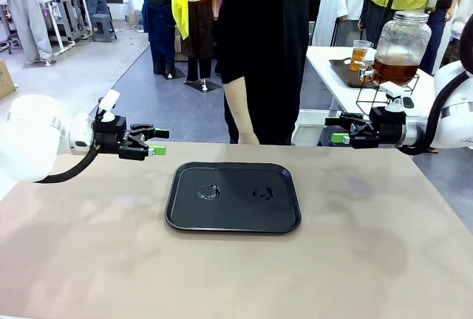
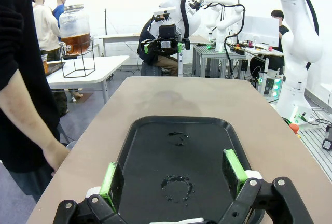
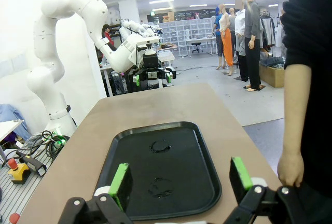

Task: Pour the drink into the iced cup.
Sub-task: Open the gripper to release the iced cup you were holding.

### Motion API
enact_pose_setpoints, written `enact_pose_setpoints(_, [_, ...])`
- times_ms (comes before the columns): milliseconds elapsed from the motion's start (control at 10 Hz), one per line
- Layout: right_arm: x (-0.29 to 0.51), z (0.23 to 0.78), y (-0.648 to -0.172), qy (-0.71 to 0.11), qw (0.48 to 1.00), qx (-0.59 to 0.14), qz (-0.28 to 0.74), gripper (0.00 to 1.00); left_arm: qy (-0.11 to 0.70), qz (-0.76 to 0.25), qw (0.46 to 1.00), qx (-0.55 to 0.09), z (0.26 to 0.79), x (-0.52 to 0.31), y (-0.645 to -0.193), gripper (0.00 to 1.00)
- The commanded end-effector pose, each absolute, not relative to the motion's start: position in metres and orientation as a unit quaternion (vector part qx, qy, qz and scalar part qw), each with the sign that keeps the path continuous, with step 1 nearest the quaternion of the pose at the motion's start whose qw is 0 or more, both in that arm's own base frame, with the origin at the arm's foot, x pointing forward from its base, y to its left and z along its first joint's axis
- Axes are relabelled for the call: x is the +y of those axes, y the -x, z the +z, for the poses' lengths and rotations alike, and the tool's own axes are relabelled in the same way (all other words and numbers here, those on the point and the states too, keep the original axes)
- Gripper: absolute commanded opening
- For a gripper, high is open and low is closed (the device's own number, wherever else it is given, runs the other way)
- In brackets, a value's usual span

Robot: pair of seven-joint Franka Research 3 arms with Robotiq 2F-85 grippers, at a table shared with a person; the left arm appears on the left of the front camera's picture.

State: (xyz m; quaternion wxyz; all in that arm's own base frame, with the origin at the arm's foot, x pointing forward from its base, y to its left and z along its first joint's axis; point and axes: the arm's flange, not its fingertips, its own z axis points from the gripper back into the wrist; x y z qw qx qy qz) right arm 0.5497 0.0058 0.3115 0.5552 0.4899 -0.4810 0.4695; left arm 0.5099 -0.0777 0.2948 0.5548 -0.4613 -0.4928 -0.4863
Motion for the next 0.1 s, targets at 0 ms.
enact_pose_setpoints(0, [0.0052, 0.315, -0.5503, -0.495, 0.556, -0.474, 0.47, 1.0, 0.46, -0.485, 0.558, -0.491, 0.2966, -0.0793, -0.5105, 1.0])
